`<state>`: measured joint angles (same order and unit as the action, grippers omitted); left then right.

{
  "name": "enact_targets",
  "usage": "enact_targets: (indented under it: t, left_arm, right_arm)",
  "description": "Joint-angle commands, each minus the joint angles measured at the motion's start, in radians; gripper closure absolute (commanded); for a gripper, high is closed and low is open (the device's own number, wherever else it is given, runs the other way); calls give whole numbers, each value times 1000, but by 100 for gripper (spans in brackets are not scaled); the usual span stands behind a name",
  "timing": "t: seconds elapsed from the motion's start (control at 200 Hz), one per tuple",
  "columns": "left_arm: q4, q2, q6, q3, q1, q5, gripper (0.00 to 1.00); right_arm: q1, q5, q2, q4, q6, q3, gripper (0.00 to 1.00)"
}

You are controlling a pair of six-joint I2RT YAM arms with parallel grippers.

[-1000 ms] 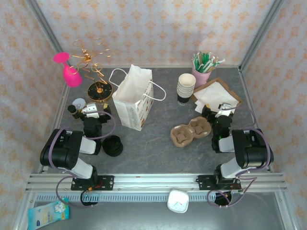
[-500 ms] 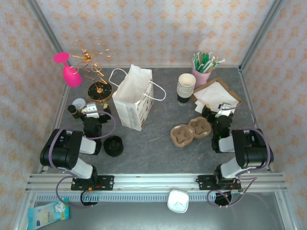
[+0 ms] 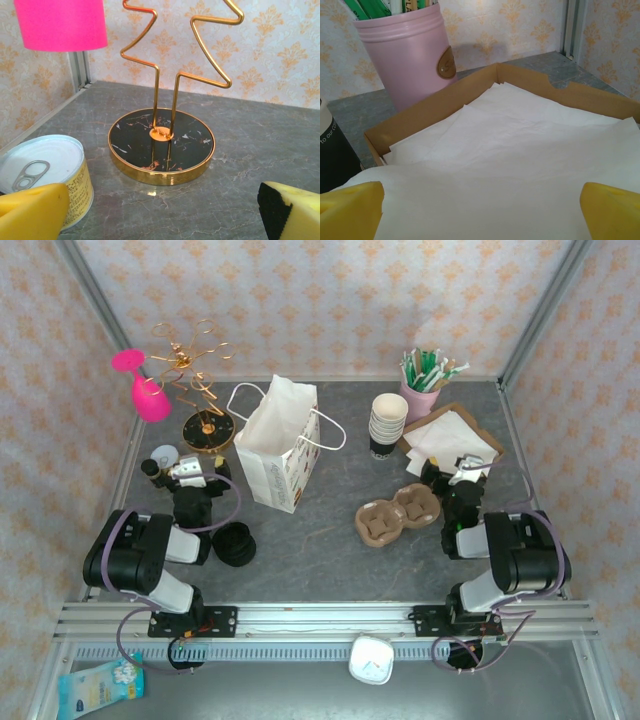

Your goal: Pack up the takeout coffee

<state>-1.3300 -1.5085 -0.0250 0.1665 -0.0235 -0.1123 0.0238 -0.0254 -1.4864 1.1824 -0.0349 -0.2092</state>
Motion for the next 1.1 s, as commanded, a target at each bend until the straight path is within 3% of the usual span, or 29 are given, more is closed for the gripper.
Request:
enact_targets:
  t: [0.0, 0.045, 0.215, 0.285, 0.435, 0.505, 0.56, 0.746, 0.926, 1.096]
  left_arm:
    - [-107, 95, -2, -62, 7, -26, 0]
    - [-78, 158, -8, -73, 8, -31, 0]
    - [303, 415, -88, -4, 8, -39, 0]
    - [453, 506, -178, 46, 9, -45, 0]
    - [665, 649, -438, 128, 8, -33, 0]
    - [686, 703, -521, 119, 8, -35, 0]
    - [732, 729, -550, 142, 8, 4, 0]
    - [1145, 723, -551, 376, -3, 163, 1]
    - [1341, 795, -492, 502, -106, 157, 1]
    - [1488, 725, -463, 684, -209, 188, 1]
  right_arm:
    - [7, 13, 103, 4, -2, 12, 0]
    - [7, 32, 164, -49, 13, 15, 0]
    - [5, 45, 379, -358, 45, -61, 0]
    - [6, 69, 444, -491, 117, -106, 0]
    - [4, 223, 519, -887, 430, -251, 0]
    - [-4, 170, 528, -957, 449, -287, 0]
    - [-4, 130, 530, -1013, 465, -329, 0]
    - [4, 27, 465, -1251, 490, -530, 5]
    - [43, -35, 343, -1451, 516, -715, 8]
    - [148, -3, 214, -1562, 535, -881, 16]
